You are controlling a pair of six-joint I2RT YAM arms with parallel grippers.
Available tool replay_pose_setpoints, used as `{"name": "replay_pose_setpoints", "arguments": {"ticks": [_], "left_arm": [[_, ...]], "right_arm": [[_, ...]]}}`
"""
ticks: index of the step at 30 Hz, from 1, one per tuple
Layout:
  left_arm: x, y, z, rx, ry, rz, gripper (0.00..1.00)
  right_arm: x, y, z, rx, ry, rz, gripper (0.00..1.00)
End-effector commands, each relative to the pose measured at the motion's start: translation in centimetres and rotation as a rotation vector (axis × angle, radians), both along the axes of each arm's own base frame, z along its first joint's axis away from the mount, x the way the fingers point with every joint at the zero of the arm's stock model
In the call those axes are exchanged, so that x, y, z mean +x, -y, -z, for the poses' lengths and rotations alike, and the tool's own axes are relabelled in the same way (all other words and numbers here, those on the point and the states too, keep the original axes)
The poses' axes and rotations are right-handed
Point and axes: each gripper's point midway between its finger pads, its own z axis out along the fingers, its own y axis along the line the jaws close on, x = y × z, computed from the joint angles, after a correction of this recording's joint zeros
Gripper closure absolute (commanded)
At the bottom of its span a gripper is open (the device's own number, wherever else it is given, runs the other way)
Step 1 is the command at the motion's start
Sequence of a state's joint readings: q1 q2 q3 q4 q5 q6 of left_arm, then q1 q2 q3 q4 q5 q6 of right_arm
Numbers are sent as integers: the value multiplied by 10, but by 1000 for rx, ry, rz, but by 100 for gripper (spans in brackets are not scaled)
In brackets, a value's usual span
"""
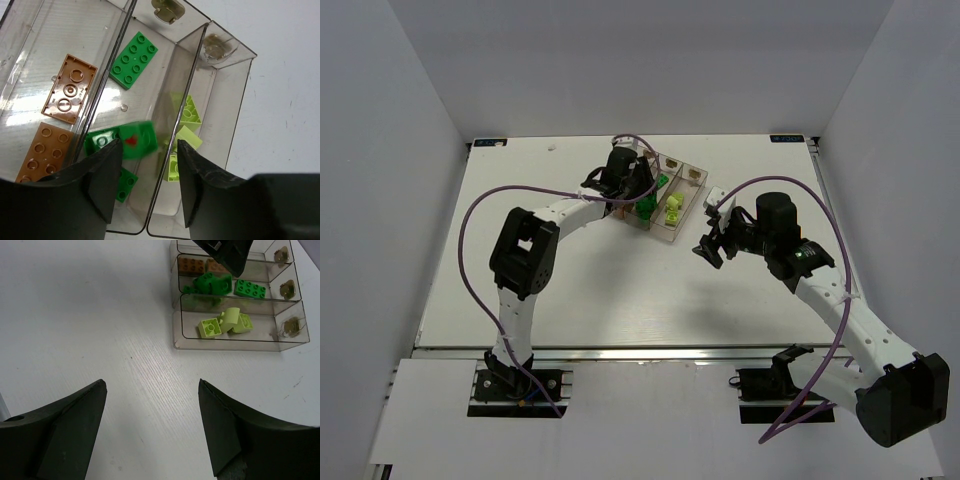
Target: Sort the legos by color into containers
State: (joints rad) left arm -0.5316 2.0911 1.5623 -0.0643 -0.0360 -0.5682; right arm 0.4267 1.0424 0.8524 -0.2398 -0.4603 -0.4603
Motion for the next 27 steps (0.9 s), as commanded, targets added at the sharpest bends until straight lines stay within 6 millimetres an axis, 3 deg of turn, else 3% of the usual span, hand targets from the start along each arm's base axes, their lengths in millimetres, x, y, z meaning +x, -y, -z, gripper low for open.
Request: {"name": "replay_pose_setpoints", "arguments": {"ticks": [1,8,10,11,13,14,16,17,18,19,20,21,22,24,25,27], "left_arm": [[2,3,-38,-32,50,4,42],[-13,-1,-62,-35,69,43,37],[-23,-9,-77,-22,83,41,37],[-30,-16,-72,-4,65,33,37],[-41,-32,-72,37,52,2,37],[-50,-40,-87,44,69,-5,37],[-67,-59,-79,96,34,-37,37],[-77,-68,-98,90,63,-48,36],[-89,-78,-86,112,37,-56,35],[-97,-91,-85,128,30,-88,32],[-105,-100,-86,133,26,-115,21],[-116,-112,-102,114,55,-149,16],[-131,-128,-79,146,5,-175,10],[-147,-151,-86,131,21,-246,2],[-158,-167,-67,156,-24,-281,2],[-172,-196,-63,197,-45,-381,2]], "right_arm": [[-4,-2,2,3,1,-24,21],[-4,-2,2,2,0,-25,21],[-4,-2,2,1,1,-23,21],[-4,-2,1,2,4,-22,21],[-4,0,-1,1,12,-16,21],[-2,1,-3,-4,21,-9,21],[1,4,-11,-2,52,14,20],[1,5,-12,-1,62,18,20],[1,6,-14,6,69,25,20],[2,6,-14,7,70,28,19],[3,7,-14,9,67,34,20],[4,8,-10,4,54,40,20],[5,7,-9,0,48,43,20],[7,7,-3,-11,28,45,20],[7,7,-1,-17,21,46,20],[8,7,3,-22,13,45,20]]}}
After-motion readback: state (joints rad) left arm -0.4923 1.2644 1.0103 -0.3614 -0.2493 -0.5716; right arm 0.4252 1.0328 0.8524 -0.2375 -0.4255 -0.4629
